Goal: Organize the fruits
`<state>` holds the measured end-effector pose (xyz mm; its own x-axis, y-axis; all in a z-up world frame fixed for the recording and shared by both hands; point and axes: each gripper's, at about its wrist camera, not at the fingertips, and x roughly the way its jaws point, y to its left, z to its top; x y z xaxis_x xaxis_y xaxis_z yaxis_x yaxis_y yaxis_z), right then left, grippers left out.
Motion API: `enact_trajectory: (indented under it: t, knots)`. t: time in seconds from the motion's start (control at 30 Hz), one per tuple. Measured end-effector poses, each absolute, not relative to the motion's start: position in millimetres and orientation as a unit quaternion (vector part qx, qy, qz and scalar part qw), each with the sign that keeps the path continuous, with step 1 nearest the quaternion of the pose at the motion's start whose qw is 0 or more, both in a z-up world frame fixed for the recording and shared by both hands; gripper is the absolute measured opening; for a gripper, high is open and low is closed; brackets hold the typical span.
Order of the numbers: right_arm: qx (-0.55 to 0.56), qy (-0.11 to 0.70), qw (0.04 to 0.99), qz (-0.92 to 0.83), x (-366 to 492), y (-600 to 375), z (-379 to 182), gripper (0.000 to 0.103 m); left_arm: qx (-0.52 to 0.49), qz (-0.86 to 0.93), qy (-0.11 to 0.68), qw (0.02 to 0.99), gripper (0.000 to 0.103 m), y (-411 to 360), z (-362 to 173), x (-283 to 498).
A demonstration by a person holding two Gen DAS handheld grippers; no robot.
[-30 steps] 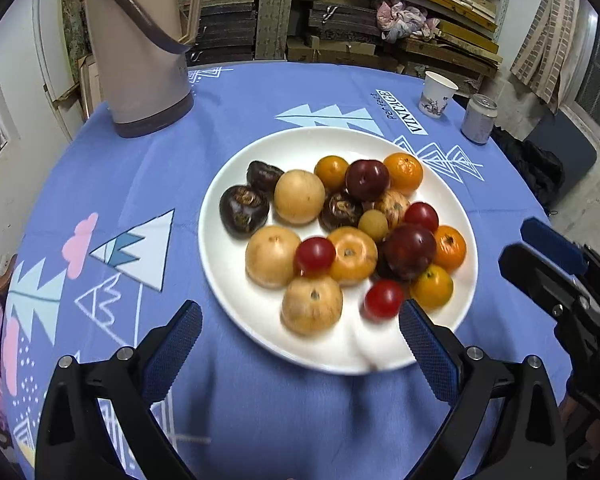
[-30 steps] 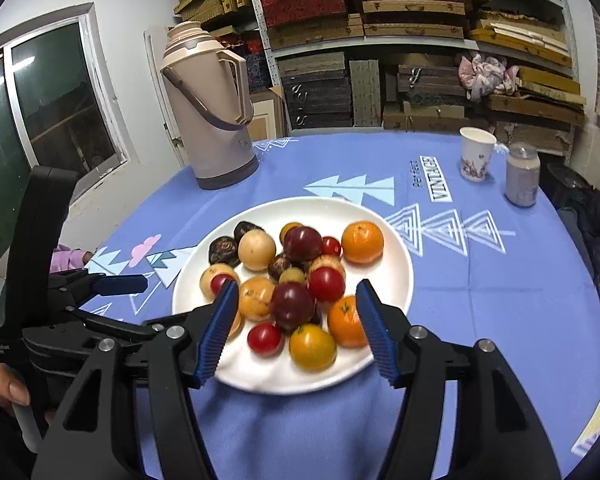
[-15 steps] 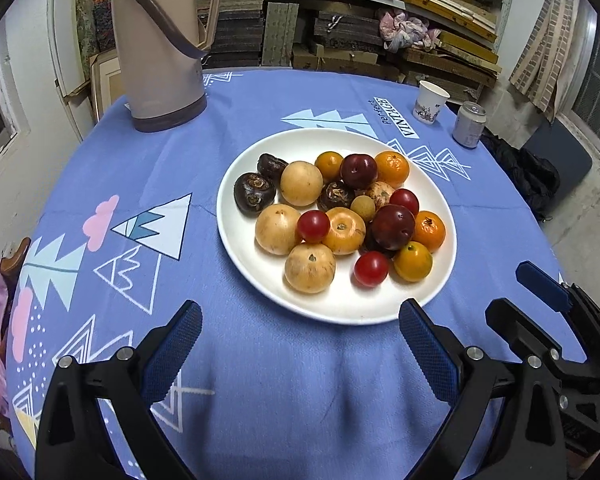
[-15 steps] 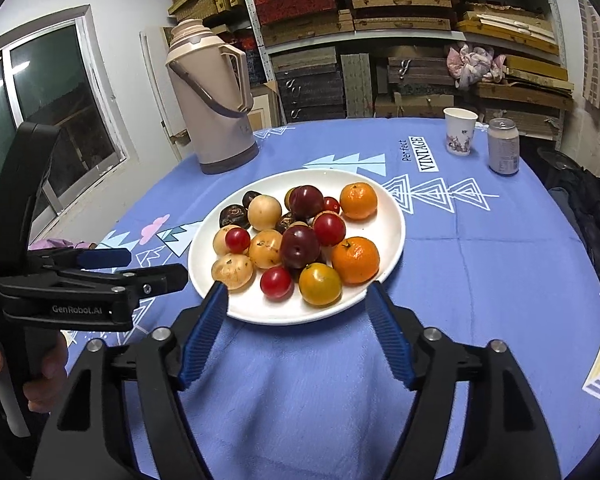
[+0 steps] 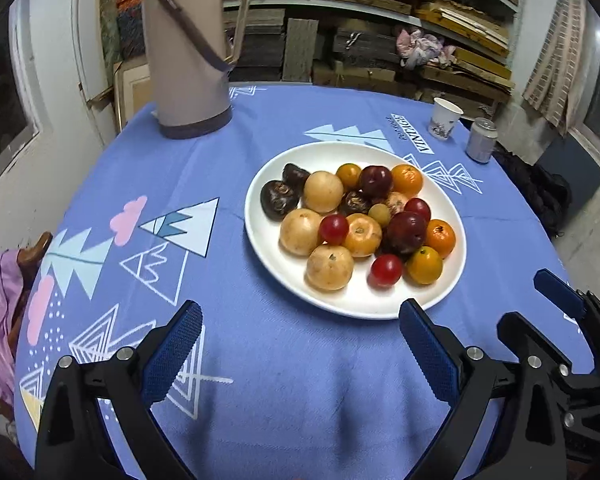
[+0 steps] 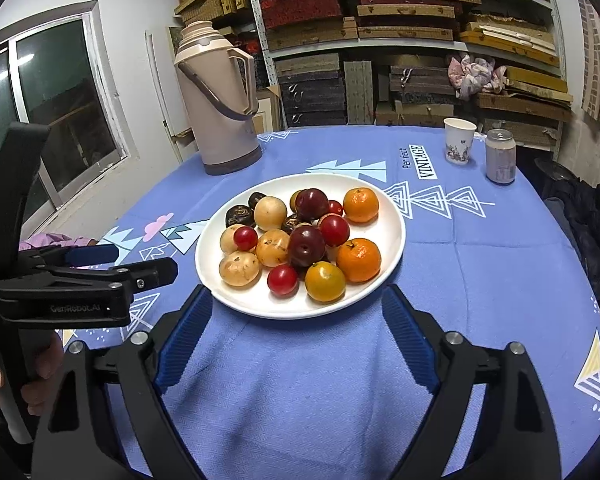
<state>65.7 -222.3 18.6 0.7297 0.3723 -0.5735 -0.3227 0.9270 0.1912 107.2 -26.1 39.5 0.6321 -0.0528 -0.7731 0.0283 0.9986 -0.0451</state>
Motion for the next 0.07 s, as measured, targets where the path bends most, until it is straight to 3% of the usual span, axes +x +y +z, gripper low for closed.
enact_trajectory:
  t: [0.07]
  knots:
    - [0.038,0.318,0.929,0.186,65.8,-221.6,17.8,0.085,-0.012,-0.014,0.435,0.900,0.099,-24.3,35.9,107.6]
